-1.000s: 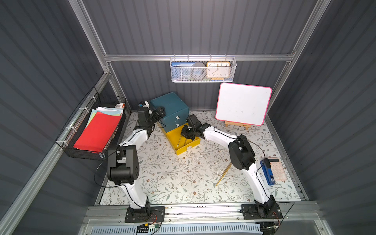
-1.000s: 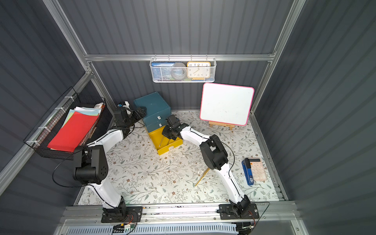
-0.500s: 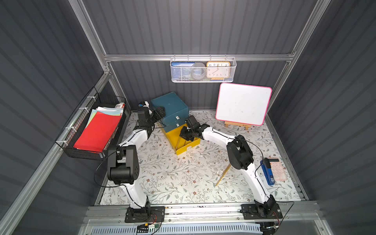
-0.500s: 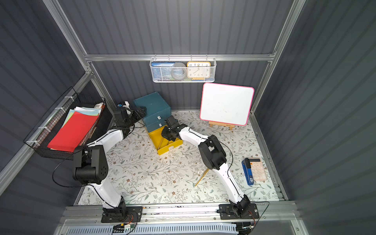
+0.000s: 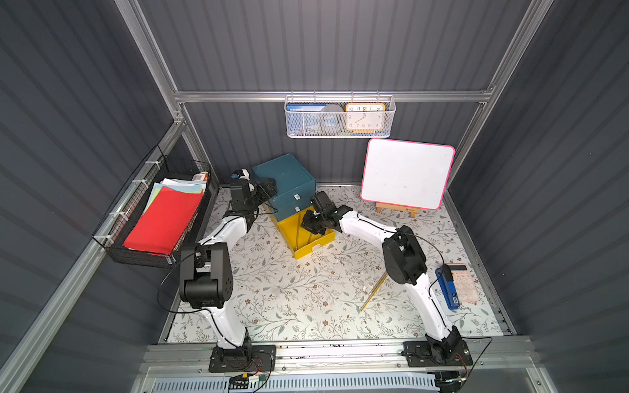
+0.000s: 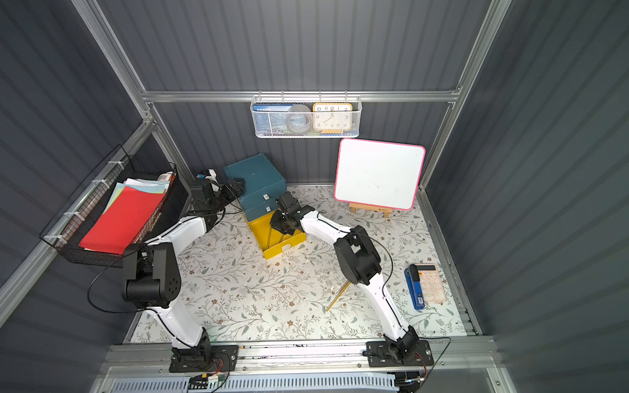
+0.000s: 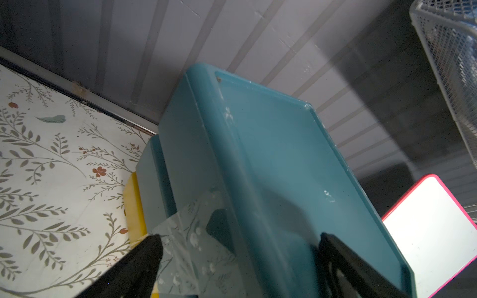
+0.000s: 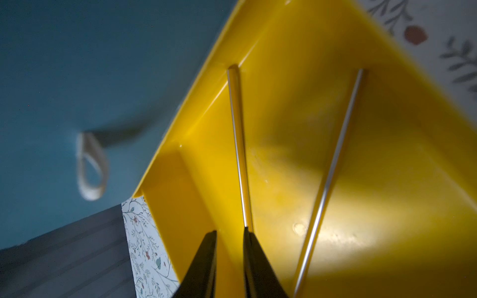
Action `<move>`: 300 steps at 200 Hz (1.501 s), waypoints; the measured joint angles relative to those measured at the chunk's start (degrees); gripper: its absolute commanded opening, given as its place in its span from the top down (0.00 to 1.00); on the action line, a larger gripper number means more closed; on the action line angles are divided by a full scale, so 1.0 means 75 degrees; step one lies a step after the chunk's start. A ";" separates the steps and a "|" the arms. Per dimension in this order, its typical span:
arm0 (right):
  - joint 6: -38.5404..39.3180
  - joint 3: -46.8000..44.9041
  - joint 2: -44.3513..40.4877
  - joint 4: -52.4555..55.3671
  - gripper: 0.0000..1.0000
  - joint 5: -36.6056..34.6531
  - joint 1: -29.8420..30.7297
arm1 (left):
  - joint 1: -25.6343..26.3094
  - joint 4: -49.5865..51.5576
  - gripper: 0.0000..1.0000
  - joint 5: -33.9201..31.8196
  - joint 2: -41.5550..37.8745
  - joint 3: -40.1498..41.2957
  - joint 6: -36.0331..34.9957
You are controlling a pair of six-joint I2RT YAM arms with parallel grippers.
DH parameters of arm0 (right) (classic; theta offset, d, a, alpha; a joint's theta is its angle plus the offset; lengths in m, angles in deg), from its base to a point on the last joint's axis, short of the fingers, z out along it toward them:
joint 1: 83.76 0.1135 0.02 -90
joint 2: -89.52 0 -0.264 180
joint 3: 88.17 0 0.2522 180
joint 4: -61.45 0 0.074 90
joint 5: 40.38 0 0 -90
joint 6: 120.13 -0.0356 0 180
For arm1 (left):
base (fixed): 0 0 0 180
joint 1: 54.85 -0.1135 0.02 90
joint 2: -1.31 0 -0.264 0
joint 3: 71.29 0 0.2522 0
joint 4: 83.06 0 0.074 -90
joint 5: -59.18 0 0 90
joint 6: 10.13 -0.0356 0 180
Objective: Please place the pencils in the drawer according to their color
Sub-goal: Place the pencil in the drawer, then pick up the pencil from the center of the board.
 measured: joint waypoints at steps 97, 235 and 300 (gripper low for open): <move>0.0370 -0.2891 -0.3162 -0.0070 0.76 -0.0586 -0.0117 | 0.0000 0.0000 0.00 -0.0003 0.0000 0.0000 0.0000; 0.0254 -0.7379 -0.5505 0.0688 0.74 -0.1757 -0.1550 | 0.0003 -0.0055 0.00 0.0003 0.0000 0.0026 0.0003; 0.0399 -0.8003 -0.5584 0.1131 0.73 -0.2104 -0.2270 | 0.0003 -0.0058 0.00 0.0006 0.0000 0.0026 0.0003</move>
